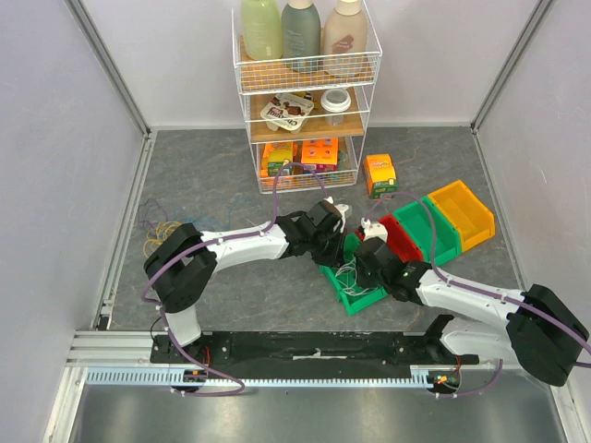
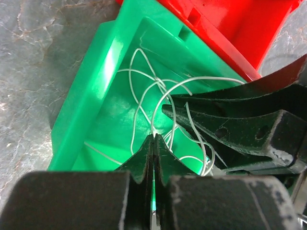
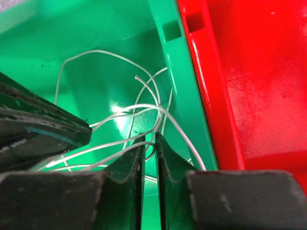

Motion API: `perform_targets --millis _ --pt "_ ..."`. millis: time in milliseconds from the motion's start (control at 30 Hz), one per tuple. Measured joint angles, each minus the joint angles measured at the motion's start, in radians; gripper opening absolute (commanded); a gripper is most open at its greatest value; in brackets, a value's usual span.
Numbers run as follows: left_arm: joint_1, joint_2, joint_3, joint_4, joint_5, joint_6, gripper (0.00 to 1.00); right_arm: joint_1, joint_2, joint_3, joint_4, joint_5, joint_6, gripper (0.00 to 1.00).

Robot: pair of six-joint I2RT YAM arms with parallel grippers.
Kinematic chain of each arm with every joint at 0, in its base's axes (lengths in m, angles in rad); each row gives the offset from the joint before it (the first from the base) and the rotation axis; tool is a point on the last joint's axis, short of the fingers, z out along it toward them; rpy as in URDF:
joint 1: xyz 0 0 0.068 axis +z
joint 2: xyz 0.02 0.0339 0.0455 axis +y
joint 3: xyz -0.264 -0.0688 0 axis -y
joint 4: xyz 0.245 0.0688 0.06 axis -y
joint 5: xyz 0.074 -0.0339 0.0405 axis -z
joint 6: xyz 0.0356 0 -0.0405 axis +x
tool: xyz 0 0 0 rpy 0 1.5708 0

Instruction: Untangle the cables

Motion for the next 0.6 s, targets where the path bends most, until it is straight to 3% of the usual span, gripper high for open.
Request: perform_targets --millis 267,533,600 --pt "-0.005 0.000 -0.003 -0.002 -0.075 -0.014 0.02 0.001 -0.084 0.067 -0.087 -0.005 -0.047 0.58" --pt "-0.005 0.001 0.018 -0.047 -0.113 -0.013 0.02 -0.001 -0.310 0.146 -0.247 -0.003 -0.070 0.75" --pt "-0.005 0.001 0.018 -0.047 -0.113 -0.013 0.02 -0.001 -0.357 0.147 -0.279 -0.019 -0.056 0.75"
